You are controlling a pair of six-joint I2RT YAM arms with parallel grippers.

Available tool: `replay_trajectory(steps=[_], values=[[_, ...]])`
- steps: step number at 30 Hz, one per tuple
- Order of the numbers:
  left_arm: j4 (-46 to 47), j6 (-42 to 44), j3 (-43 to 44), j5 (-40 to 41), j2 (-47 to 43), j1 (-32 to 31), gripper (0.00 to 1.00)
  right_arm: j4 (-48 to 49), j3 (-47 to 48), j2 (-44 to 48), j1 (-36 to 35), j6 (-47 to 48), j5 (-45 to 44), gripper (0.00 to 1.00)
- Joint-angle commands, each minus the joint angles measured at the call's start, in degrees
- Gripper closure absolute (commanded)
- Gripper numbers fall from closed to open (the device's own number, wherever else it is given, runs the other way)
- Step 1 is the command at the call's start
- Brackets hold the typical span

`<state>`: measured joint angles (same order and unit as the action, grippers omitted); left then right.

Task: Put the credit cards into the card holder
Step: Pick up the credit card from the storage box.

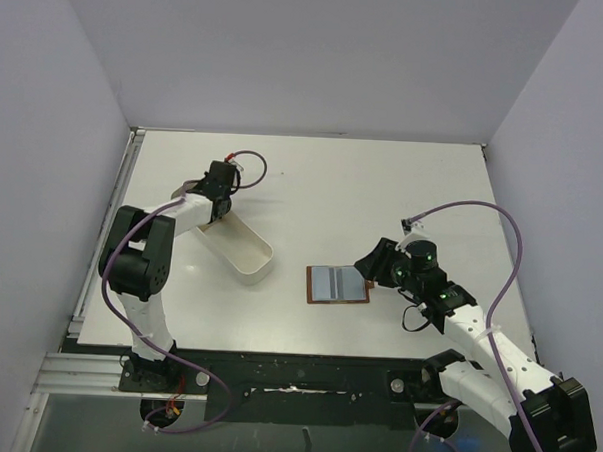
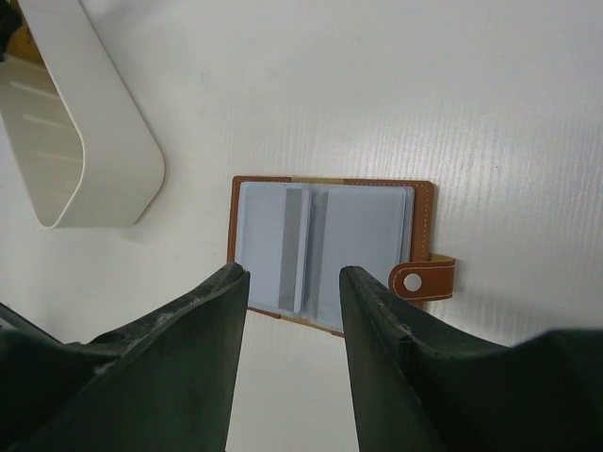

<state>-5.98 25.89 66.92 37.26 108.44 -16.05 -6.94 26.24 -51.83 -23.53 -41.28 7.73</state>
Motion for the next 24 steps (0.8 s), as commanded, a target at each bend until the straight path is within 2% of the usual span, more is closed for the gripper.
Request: replay_trajectory(steps=[1,8,24], values=[[-1.67,-1.14,3.71,0.92,-0.85,-0.24,0.94,2.32,-0.04,1.08,0.44,0.76,0.77,0.56],[-8.59,-3.91,6.13,0.56,-2.73,-2.67,1.00,2.53,-0.07,1.03,0.53,1.02,0.80,0.56],[-23.69,-17.08,10.94,-5.22,-12.65,-4.25,1.00,0.67,0.77,-0.83,0.74,1.31,1.35,0.55]])
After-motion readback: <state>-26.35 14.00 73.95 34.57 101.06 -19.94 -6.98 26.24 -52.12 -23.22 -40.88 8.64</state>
